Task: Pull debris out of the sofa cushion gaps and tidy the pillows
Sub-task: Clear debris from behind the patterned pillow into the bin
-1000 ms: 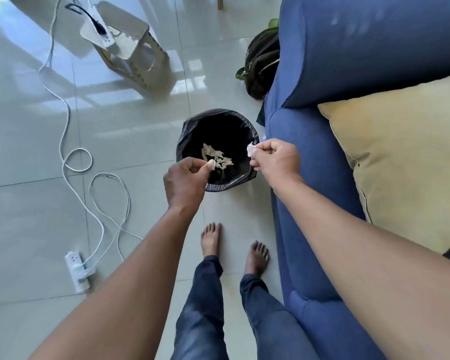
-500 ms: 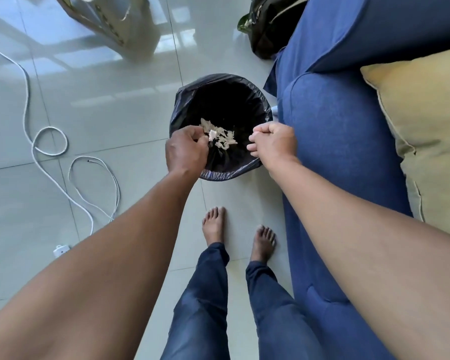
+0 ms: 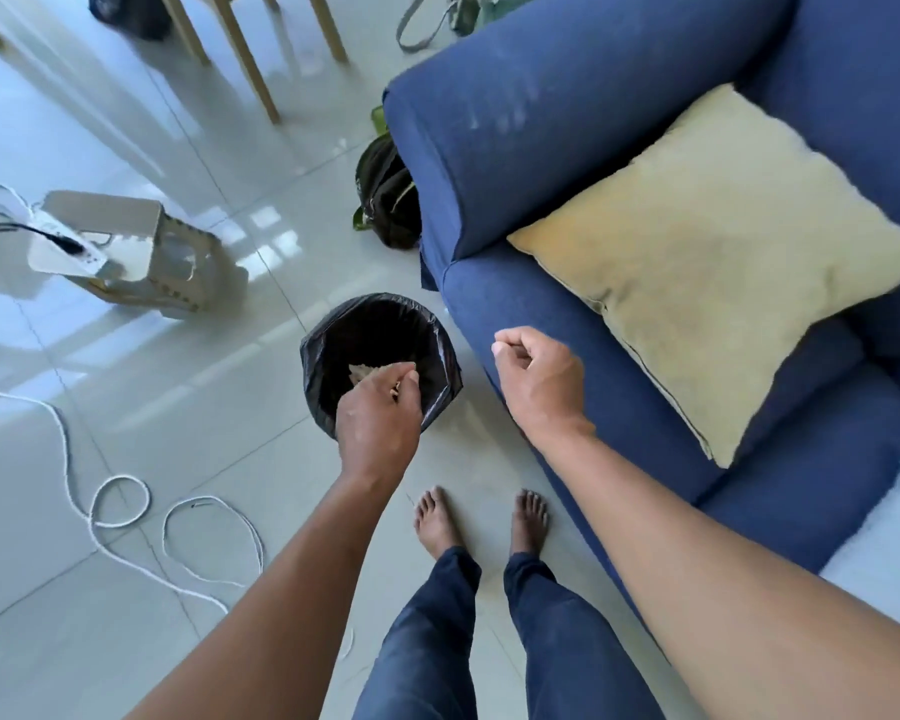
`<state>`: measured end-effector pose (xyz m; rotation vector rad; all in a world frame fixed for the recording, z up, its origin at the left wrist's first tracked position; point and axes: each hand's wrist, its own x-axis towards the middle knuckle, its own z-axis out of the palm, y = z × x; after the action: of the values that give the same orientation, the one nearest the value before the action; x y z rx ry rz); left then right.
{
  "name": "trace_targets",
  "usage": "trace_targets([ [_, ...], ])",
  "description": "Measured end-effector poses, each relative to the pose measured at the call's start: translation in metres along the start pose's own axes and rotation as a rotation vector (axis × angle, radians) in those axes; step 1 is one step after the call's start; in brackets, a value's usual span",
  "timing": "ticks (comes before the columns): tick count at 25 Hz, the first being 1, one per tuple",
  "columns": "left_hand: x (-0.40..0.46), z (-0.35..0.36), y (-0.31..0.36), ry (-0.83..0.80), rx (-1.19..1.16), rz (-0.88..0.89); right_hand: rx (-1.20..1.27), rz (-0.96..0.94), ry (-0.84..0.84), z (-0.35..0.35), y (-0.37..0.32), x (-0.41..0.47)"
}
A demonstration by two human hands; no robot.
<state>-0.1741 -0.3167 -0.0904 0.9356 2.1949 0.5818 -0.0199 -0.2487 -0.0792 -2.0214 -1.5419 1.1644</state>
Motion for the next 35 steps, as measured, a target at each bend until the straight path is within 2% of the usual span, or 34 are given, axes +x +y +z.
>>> trace_targets([
  [5, -0.063, 0.012, 0.095, -0.091, 0.108, 0.454, 0.069, -0.039, 0.243, -0.104, 0.038, -0.054],
  [7, -0.088, 0.028, 0.118, -0.170, 0.181, 0.555, 0.045, -0.051, 0.314, -0.137, 0.061, -0.076],
  [13, -0.230, 0.123, 0.168, -0.437, 0.318, 0.936, 0.101, 0.174, 0.538, -0.247, 0.184, -0.188],
  [20, -0.451, 0.213, 0.175, -0.694, 0.388, 1.242, 0.135, 0.428, 0.724, -0.338, 0.321, -0.382],
  [26, -0.574, 0.265, 0.175, -0.870, 0.441, 1.404, 0.194, 0.576, 0.908, -0.382, 0.398, -0.485],
  [35, -0.678, 0.394, 0.226, -1.002, 0.465, 1.478, 0.166, 0.650, 0.940, -0.484, 0.486, -0.527],
])
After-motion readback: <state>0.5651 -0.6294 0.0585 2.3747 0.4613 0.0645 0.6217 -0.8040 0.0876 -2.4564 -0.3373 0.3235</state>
